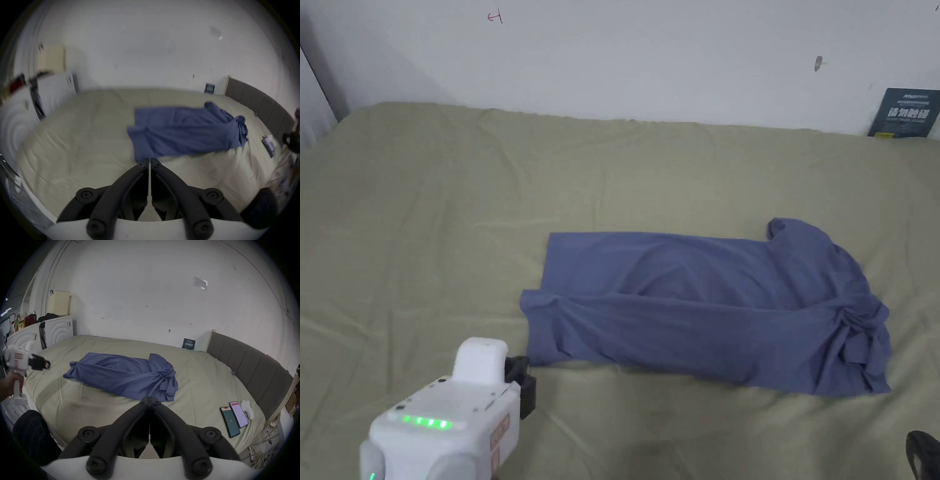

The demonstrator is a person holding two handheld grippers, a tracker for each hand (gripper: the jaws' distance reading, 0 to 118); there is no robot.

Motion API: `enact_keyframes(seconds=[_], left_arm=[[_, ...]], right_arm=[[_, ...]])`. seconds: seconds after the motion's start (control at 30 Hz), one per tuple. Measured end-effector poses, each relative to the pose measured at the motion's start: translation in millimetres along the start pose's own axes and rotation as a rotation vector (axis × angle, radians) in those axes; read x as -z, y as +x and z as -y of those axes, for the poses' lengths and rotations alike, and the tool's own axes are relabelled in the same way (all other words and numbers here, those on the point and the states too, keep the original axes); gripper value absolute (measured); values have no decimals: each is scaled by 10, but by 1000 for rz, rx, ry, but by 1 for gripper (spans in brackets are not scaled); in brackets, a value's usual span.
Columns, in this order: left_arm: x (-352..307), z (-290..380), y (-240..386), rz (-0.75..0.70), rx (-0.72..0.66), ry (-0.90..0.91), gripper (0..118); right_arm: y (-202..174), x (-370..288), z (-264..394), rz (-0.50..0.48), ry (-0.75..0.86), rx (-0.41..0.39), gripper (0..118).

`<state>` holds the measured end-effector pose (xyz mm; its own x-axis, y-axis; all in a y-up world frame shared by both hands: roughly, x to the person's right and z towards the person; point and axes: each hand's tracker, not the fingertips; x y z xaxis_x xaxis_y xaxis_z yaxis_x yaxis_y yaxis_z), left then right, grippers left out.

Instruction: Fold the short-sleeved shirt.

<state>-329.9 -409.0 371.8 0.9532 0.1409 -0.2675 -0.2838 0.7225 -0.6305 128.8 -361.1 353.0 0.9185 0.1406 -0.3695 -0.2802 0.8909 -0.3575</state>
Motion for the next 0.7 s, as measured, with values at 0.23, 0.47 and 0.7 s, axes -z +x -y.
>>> enact_keyframes(seconds=[0.23, 0.47, 0.7], left_arm=[[894, -263, -137, -76, -13, -137, 115], [1178, -304, -112, -125, 66, -212, 93], [1063, -340, 43, -28, 101, -202, 11]], right_arm=[[-3, 300, -120, -31, -26, 42, 2], [39, 423, -80, -36, -58, 52, 7], [100, 472, -86, -26, -74, 50, 8]])
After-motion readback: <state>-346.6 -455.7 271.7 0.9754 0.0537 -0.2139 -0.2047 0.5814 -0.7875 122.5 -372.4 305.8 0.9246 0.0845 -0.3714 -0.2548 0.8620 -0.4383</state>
